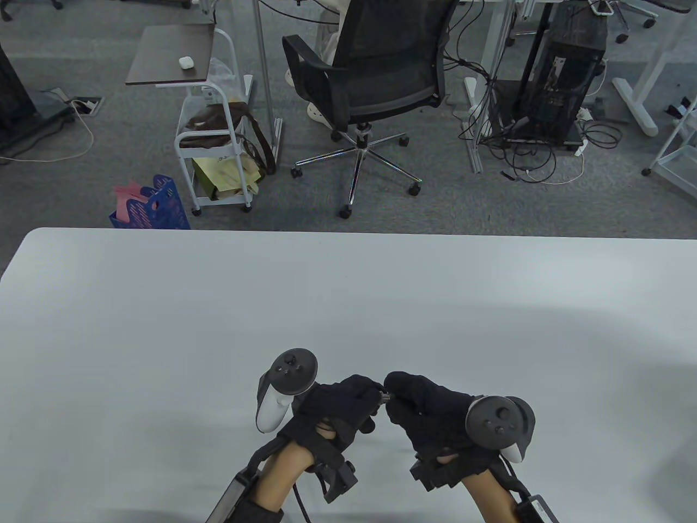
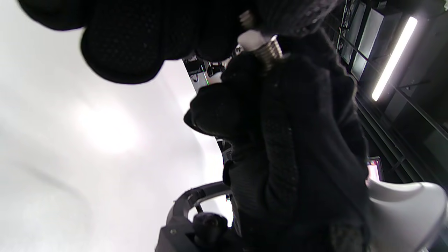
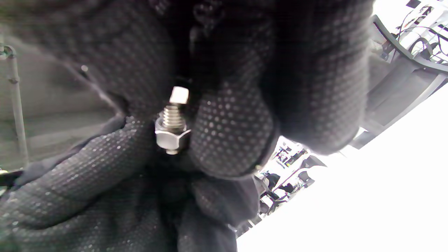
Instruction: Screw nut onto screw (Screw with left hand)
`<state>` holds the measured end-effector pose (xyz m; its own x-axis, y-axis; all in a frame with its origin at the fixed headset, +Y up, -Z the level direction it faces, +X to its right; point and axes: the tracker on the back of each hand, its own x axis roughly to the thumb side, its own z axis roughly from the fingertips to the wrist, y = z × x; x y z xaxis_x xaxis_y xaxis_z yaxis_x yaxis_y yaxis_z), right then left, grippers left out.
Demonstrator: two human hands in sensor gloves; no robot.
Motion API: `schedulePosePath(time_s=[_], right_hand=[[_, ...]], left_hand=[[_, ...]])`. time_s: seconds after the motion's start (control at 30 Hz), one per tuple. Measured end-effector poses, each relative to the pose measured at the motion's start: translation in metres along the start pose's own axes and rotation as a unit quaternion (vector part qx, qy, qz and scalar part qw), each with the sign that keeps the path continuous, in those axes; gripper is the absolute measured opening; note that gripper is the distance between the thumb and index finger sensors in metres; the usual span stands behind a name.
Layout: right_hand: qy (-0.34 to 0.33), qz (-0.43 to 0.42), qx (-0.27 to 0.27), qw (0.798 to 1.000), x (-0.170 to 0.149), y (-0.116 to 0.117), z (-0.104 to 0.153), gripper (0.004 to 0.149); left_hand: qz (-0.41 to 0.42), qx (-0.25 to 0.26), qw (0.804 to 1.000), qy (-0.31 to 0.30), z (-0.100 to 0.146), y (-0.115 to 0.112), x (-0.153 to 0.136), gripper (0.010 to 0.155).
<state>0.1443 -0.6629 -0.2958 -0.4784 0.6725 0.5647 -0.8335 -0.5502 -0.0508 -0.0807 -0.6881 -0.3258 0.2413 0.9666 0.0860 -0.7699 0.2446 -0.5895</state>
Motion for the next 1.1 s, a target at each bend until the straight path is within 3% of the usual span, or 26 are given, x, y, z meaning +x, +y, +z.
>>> schedulePosePath(time_s=[0.17, 0.23, 0.43, 0.53, 0.63, 0.9, 1.1], right_hand=[[0.000, -0.003, -0.002, 1.000, -0.0002, -0.0003, 0.0002, 0.047], [0.000, -0.003, -0.002, 1.000, 0.0000, 0.0000, 0.0001, 0.047], [0.002, -0.004, 0.003, 1.000, -0.0012, 0.0009, 0.0003, 0.048], [0.002, -0.004, 0.002, 1.000, -0.0009, 0.0001, 0.0004, 0.048], [0.001, -0.004, -0.002, 1.000, -0.0010, -0.0002, 0.0004, 0.048], [0.012, -0.006, 0.022, 1.000, -0.0043, 0.0038, -0.0003, 0.049], [0.003, 0.002, 0.006, 1.000, -0.0008, 0.0001, -0.0004, 0.048]], left_hand=[[0.020, 0.010, 1.000, -0.007, 0.0013, 0.0008, -0.0018, 0.067], [0.010, 0.032, 0.999, -0.003, 0.0018, 0.0014, -0.0014, 0.066], [-0.012, 0.018, 1.000, -0.010, 0.0004, -0.0003, 0.0028, 0.056], [-0.001, 0.006, 1.000, -0.011, 0.0002, -0.0003, 0.0013, 0.057], [0.009, 0.021, 1.000, -0.005, 0.0016, 0.0000, -0.0012, 0.068], [-0.019, 0.030, 0.999, 0.000, 0.0009, -0.0003, 0.0021, 0.056], [0.002, 0.027, 1.000, -0.007, 0.0010, -0.0006, -0.0009, 0.065]])
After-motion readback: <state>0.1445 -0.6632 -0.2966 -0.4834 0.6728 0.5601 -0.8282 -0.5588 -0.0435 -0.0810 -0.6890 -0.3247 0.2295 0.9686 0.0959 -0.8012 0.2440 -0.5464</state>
